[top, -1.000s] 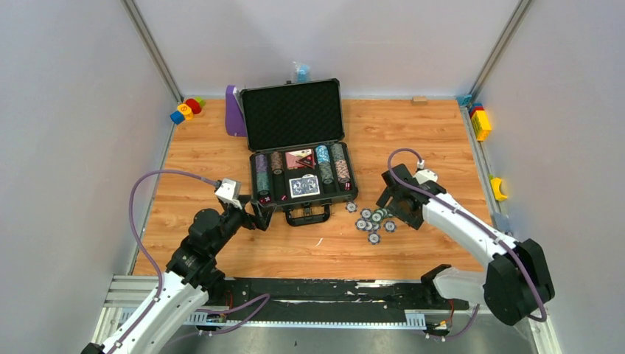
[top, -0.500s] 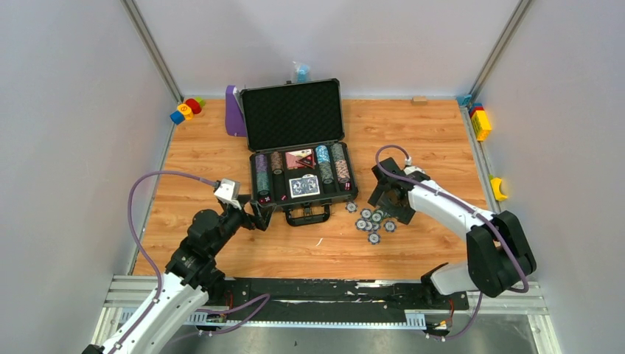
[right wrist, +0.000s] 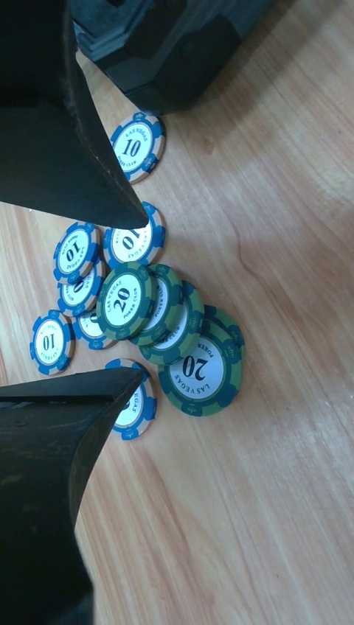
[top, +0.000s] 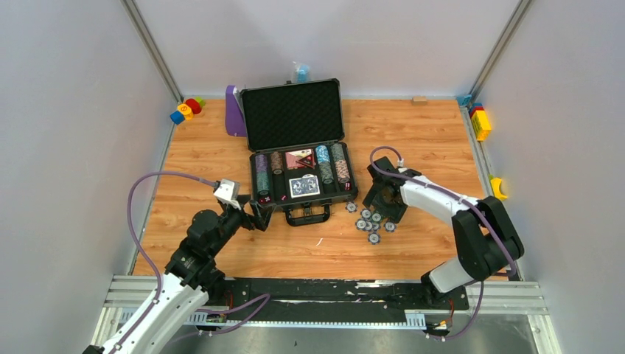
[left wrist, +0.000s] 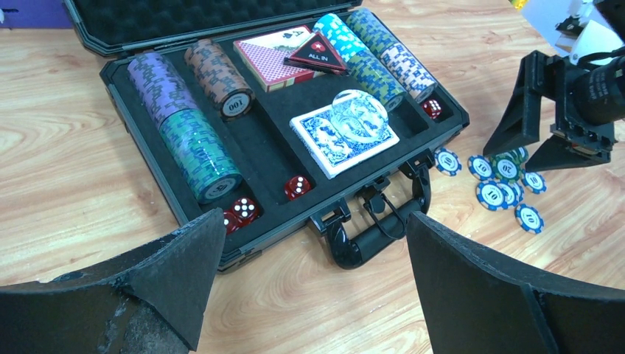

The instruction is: Pack up texas hold em set

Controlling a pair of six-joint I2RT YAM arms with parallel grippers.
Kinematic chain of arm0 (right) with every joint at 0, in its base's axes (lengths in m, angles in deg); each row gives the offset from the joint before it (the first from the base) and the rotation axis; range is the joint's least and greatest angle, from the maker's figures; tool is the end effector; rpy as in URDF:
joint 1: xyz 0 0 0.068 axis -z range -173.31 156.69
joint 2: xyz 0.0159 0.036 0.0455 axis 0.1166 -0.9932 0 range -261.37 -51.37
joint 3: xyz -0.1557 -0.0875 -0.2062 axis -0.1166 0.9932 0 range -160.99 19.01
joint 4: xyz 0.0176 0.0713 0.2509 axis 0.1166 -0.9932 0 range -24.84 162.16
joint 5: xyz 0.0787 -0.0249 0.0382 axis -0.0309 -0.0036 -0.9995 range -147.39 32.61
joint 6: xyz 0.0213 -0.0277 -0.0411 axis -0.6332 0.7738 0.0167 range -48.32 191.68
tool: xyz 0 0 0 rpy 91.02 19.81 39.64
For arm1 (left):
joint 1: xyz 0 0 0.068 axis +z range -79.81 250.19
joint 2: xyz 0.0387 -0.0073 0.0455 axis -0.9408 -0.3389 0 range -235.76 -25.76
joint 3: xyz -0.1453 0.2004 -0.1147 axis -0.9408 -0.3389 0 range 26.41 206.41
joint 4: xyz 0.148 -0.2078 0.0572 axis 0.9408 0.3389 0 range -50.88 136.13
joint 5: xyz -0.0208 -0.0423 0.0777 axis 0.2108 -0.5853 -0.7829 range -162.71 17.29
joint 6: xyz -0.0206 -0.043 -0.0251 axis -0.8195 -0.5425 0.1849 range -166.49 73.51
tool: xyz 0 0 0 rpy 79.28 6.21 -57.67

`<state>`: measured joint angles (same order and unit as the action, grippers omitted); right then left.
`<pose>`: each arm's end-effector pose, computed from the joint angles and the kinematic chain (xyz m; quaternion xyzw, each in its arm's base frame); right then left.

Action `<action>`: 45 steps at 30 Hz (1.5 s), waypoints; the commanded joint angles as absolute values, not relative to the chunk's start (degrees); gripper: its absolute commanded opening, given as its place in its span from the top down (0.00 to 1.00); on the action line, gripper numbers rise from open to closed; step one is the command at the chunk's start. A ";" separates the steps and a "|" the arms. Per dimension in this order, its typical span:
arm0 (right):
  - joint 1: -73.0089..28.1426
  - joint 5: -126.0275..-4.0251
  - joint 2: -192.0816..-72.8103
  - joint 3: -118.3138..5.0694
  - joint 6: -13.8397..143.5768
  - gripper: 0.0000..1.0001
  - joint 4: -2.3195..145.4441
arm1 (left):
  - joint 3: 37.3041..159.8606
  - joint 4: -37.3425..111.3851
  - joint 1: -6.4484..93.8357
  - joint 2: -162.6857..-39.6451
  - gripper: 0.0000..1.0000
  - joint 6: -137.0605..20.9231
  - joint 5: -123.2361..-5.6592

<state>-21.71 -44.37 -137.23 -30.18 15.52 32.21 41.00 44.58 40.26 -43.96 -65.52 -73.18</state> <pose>0.2311 0.1159 0.1728 0.2496 0.9548 -0.0054 0.1614 0.1091 -0.0624 0.2231 0.0696 0.7576 -0.2661 0.5919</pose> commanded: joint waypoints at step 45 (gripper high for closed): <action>-14.34 -46.98 -140.62 -41.16 17.19 0.64 21.62 | 40.96 43.72 40.29 -43.53 0.00 -65.56 -73.32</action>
<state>-14.85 -48.83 -144.55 -38.20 16.55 23.23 41.00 44.56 40.26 -43.61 -65.54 -73.18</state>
